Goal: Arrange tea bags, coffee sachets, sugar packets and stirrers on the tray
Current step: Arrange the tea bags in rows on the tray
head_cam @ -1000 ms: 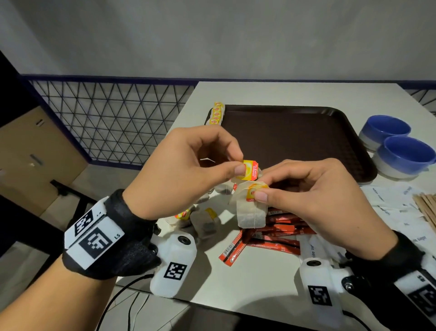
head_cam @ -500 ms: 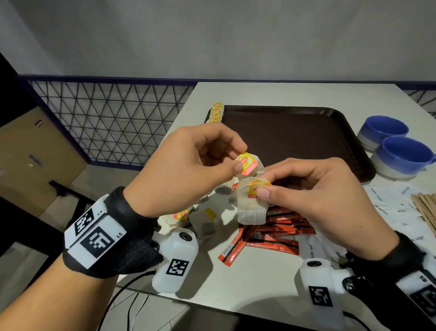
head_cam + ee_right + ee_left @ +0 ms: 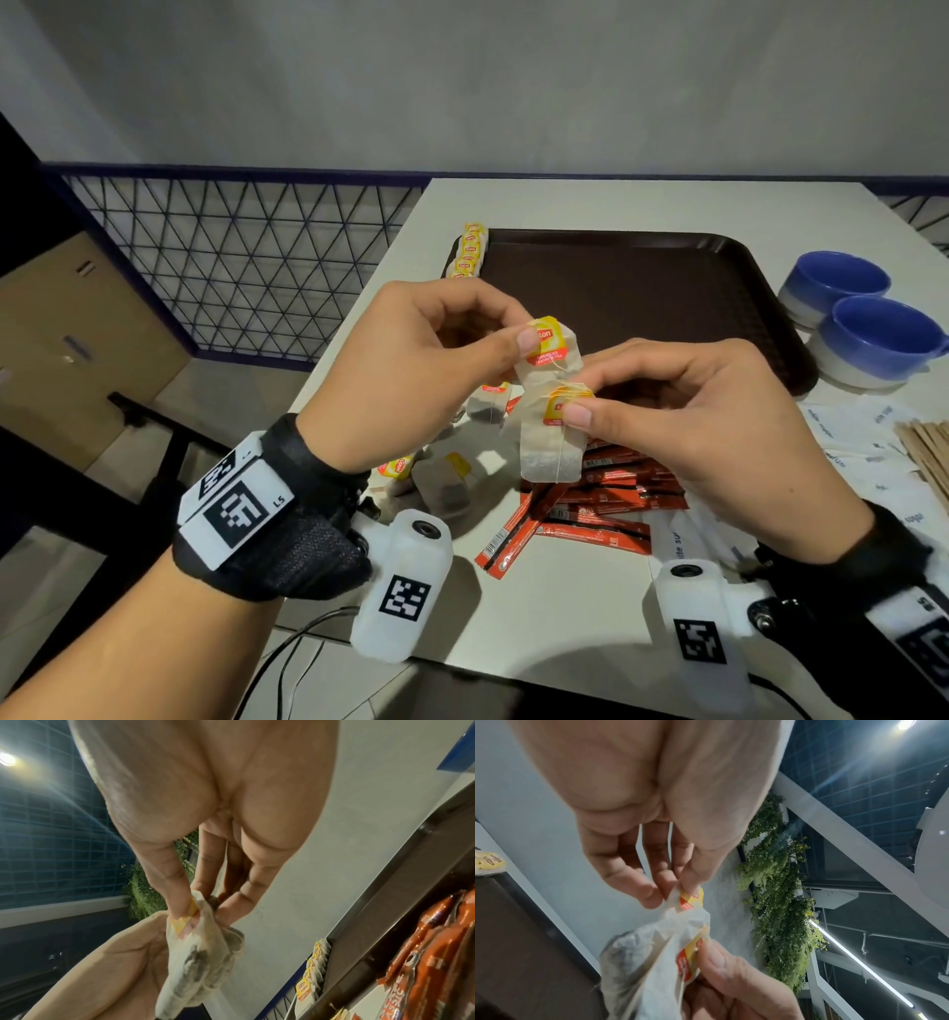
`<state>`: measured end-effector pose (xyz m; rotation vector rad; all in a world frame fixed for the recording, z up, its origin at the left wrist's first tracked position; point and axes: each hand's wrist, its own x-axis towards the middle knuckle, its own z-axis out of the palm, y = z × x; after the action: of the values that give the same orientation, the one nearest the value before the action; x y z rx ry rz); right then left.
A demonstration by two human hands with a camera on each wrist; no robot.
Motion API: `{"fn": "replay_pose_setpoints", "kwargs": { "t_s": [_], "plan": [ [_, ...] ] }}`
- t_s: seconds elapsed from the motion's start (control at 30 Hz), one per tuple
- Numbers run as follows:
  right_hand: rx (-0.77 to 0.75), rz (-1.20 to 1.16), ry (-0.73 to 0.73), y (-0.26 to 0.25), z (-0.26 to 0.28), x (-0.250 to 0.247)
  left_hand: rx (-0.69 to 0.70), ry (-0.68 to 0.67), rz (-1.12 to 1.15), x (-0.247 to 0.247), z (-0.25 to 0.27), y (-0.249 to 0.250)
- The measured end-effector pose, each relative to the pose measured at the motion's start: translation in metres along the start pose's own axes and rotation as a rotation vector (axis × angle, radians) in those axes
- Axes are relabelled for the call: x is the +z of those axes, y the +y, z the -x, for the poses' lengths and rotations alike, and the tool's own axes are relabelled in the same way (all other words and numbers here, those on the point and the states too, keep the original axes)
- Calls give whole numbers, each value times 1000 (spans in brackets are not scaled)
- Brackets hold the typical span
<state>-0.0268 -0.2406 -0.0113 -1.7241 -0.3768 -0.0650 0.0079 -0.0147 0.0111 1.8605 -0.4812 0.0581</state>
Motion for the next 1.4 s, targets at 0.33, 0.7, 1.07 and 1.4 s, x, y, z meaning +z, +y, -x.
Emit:
{"fn": "replay_pose_setpoints", "kwargs": {
  "t_s": [0.33,0.7,1.07,1.4],
  "plan": [
    [2,137,11,-6,-1,-3,25,8,-204,2,4,-2],
    [-53,138,62,-9,0,0,29,-39,-51,1,7,-2],
    [-74,126,-45,-12,1,0,-15,-40,-38,4,9,-2],
    [-34,68,112,-6,-1,2,-3,-45,115,3,10,-1]
  ]
}}
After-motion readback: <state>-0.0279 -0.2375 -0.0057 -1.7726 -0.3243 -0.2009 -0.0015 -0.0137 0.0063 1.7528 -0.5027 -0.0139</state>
